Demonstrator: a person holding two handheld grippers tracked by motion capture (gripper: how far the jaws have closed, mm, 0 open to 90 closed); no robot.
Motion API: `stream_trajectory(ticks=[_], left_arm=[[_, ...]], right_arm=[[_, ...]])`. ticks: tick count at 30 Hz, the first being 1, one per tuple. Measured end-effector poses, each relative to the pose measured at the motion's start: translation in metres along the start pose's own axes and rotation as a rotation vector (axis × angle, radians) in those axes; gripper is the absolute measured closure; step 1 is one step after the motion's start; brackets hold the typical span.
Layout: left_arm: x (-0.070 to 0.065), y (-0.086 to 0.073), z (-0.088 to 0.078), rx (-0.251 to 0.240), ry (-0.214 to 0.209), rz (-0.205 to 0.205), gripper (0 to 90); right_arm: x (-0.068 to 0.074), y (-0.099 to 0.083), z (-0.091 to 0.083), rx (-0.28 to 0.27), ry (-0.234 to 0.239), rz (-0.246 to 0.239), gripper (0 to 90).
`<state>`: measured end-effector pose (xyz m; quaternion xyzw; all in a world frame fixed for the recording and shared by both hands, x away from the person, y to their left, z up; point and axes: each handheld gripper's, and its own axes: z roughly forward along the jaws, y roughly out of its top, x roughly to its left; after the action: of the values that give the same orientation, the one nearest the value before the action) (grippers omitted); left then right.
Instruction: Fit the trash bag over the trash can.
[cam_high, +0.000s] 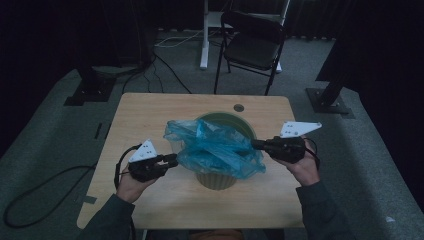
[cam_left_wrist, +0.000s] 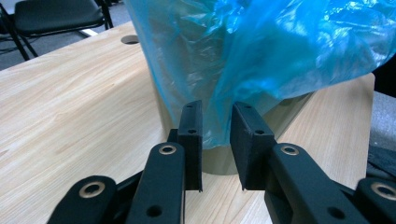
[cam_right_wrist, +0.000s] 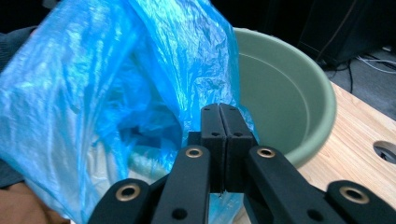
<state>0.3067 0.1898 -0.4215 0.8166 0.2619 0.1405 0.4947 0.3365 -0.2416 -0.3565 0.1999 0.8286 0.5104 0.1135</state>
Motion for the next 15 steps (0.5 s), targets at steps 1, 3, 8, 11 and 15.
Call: stream_trajectory(ticks=[1, 3, 8, 11, 15], left_arm=[[0.001, -0.001, -0.002, -0.002, 0.002, -0.002, 72.7], [0.002, -0.002, -0.006, -0.005, 0.004, -0.001, 72.1], [0.004, -0.005, -0.018, -0.024, 0.004, 0.0, 66.6], [0.005, -0.005, -0.024, -0.037, 0.004, -0.001, 63.8], [0.004, 0.0, -0.029, -0.072, 0.005, 0.015, 58.9]], right_arm=[[-0.002, -0.001, -0.001, 0.0, -0.011, 0.008, 90.0], [-0.002, -0.002, -0.002, 0.0, -0.014, 0.011, 90.0], [-0.005, -0.003, -0.006, -0.012, -0.028, 0.024, 90.0], [-0.005, -0.003, -0.007, -0.018, -0.027, 0.027, 90.0], [-0.005, -0.002, -0.007, -0.026, -0.019, 0.026, 90.0]])
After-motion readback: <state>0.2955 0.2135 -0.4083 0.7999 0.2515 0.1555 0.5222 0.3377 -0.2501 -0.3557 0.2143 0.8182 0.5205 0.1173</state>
